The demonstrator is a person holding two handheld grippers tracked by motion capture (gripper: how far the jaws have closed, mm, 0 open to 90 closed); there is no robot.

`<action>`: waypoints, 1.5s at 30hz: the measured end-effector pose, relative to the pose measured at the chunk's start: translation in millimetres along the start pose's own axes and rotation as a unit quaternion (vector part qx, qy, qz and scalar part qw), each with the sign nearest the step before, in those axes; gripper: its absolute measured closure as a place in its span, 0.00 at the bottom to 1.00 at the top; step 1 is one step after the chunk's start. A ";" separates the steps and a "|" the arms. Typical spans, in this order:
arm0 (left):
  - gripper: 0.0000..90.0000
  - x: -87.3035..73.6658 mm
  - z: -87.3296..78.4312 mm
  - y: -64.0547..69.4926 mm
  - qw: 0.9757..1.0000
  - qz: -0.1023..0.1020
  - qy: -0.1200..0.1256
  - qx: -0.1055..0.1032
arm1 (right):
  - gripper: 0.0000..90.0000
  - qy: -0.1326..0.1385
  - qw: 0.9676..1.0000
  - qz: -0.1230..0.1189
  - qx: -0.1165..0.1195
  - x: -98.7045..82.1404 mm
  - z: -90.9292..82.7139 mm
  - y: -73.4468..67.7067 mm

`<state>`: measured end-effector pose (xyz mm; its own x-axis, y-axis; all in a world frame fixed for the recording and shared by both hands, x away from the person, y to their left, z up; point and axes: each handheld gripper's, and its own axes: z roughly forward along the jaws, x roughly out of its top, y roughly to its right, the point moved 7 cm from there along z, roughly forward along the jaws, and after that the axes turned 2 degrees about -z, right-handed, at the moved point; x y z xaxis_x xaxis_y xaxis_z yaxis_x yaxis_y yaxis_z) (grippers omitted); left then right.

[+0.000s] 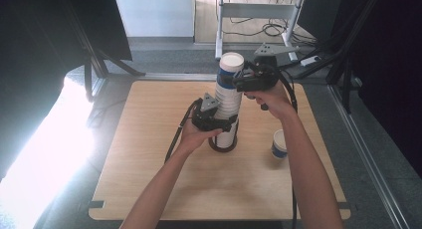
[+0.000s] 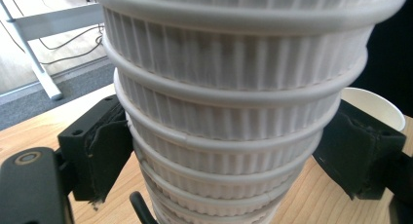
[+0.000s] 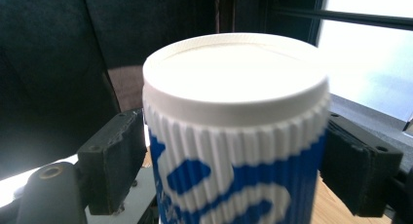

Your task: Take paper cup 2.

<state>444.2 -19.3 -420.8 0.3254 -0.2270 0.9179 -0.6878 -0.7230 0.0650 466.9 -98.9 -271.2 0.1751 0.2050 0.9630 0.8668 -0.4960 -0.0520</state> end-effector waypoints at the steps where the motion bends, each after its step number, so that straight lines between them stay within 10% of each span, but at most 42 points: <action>1: 0.14 -0.1 0.1 0.1 1.000 0.000 0.000 0.000 | 0.18 0.000 1.000 0.000 0.000 0.0 0.0 0.0; 27: 0.14 0.3 1.0 1.3 1.000 0.002 -0.004 0.004 | 0.27 0.002 1.000 -0.010 -0.020 1.9 2.0 1.0; 45: 0.14 0.2 1.0 3.9 1.000 0.004 -0.005 0.003 | 0.28 0.061 0.998 -0.004 -0.029 35.9 -23.0 -3.8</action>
<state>442.2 -22.8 -420.8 0.3270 -0.2393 0.9142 -0.6869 -0.7245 0.0561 459.2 -109.1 -230.4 0.1067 0.1077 0.9884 0.8392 -0.5429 -0.0314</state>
